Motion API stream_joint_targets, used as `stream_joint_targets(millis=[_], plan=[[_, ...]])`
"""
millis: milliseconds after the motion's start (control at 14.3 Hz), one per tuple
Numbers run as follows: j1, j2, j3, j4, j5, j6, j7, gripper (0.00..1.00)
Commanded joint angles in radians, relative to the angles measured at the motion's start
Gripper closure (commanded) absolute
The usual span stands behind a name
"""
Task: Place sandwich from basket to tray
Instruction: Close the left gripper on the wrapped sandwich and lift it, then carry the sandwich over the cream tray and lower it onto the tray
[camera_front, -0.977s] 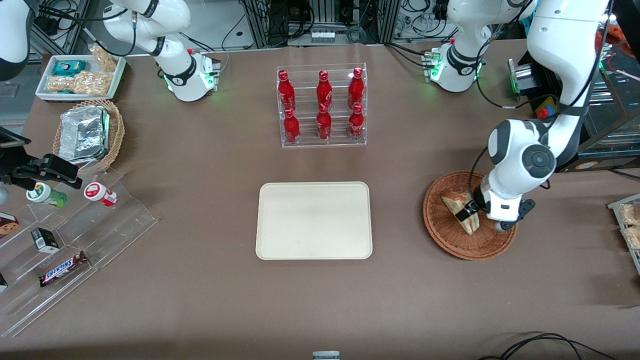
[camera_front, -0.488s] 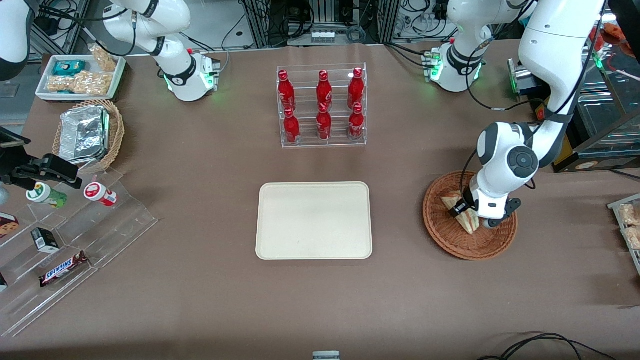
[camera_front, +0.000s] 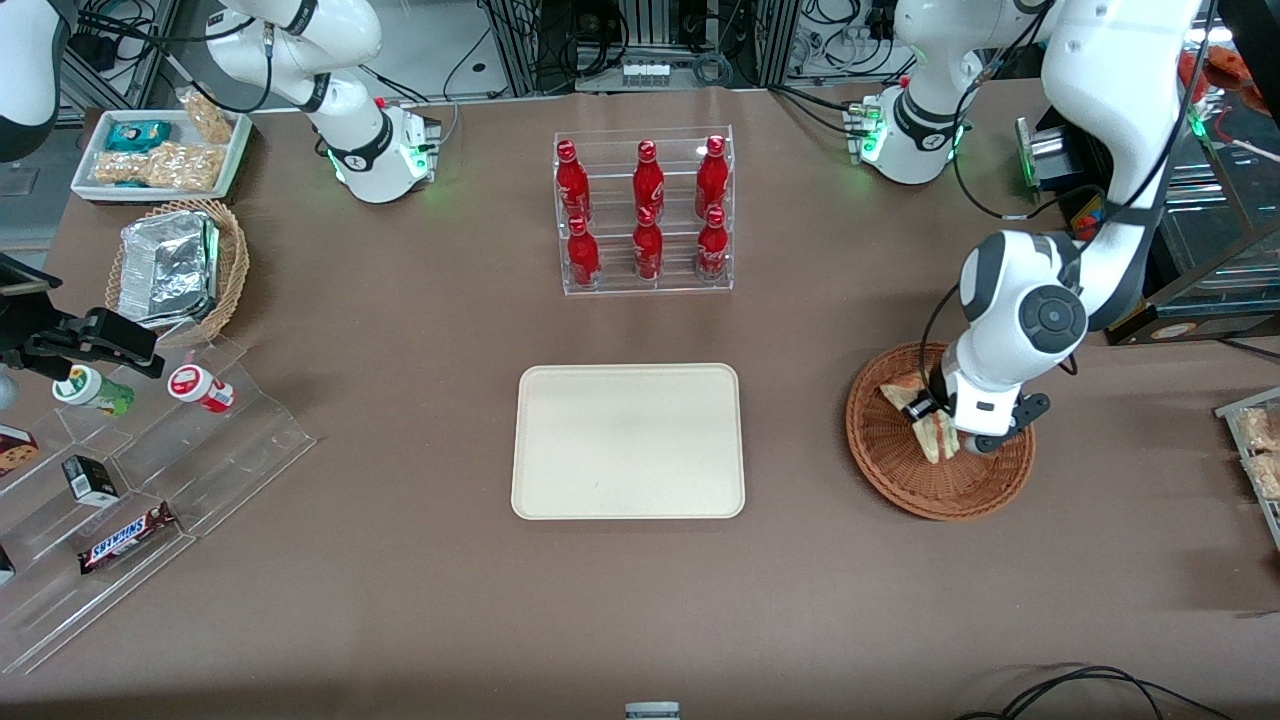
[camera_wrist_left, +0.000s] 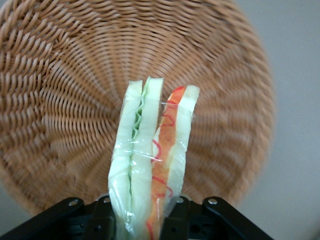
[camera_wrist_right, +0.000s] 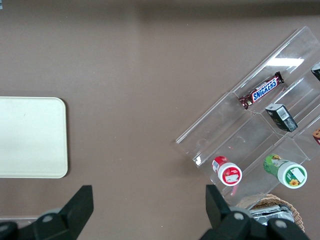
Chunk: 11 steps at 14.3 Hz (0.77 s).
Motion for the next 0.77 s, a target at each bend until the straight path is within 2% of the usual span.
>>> stream_joint_targets(millis=[0,140,279,488,698], plan=[[-0.136,-0.016,0.005,0.1,0.012,-0.104,0.093,0.98],[-0.217,0.011,0.004,0.127,0.004,-0.104,0.169,0.97],[-0.313,0.094,0.004,0.205,0.004,-0.105,0.163,0.96],[-0.438,0.272,0.004,0.403,-0.011,-0.104,0.126,0.93],[-0.533,0.483,0.007,0.654,0.0,-0.105,-0.023,0.93]])
